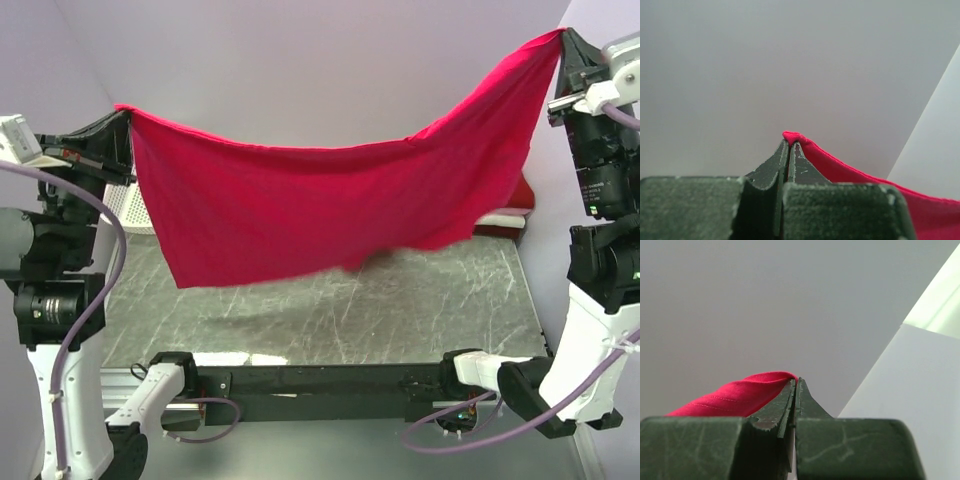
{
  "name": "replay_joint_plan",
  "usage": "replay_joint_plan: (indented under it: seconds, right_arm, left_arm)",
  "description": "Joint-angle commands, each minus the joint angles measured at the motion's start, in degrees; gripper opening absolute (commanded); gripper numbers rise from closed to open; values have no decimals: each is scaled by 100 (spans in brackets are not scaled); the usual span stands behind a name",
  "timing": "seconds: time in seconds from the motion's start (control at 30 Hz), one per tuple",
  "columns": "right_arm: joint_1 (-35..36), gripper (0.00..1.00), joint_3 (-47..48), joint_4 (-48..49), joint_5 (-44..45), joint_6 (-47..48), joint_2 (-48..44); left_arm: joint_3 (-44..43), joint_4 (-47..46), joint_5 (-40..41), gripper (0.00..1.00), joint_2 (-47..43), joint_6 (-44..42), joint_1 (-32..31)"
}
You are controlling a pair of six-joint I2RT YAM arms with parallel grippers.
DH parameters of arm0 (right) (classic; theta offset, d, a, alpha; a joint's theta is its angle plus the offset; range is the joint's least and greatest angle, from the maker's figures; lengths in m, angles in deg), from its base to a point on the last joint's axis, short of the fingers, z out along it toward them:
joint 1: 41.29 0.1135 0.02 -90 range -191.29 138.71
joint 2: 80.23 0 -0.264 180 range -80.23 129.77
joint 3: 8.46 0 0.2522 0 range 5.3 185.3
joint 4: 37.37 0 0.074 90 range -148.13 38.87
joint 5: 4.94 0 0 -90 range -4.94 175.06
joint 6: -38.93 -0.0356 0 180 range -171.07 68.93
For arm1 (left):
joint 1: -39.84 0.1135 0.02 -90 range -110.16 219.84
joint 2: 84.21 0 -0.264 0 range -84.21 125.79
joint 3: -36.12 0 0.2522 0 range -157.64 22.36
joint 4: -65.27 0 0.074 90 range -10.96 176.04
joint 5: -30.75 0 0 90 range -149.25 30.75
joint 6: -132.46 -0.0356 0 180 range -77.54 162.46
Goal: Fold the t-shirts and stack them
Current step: Flatten the tshirt out
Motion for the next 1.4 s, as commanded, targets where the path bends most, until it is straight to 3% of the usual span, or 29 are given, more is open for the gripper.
replay_joint_plan:
  seconds: [0.0, 0.23, 0.5, 0.7, 0.87, 0.97, 1.07, 1.23, 1.33, 1.37]
  right_arm:
    - [-30, 0, -154, 246, -10, -115, 212]
    - [-39, 0, -225, 395, 60, -142, 1028]
    - [-30, 0, 320, 553, 113, -238, 1978]
    - [-21, 0, 1611, 816, 508, -344, 3104]
    - [-144, 0, 1271, 1204, 387, -432, 2481]
    - [-320, 0, 780, 1125, -42, -642, 1753]
    - [-504, 0, -300, 1020, -517, -564, 752]
    - [-610, 0, -2796, 362, -1300, 156, -1197]
    - [-628, 0, -4193, -620, -1749, 823, -2202]
    - [-619, 0, -4771, -981, -1889, 1425, -2413]
  left_arm:
    - [94, -260, -43, 0, 237, -28, 12]
    - [595, -726, -122, 0, 852, 42, 12]
    - [218, -919, -96, 0, 1818, -72, 12]
    - [-659, -1043, 80, 0, 2760, 59, 170]
    - [-1618, -650, 19, 0, 2883, 192, 188]
    - [-1910, -445, -157, 0, 2543, 157, 188]
    - [-1279, -401, -324, 0, 1728, 78, 188]
    - [838, 46, -789, 0, 118, 7, 188]
    - [2279, 424, -1613, 0, -876, 331, 179]
    - [2596, 643, -1851, 0, -1279, 384, 118]
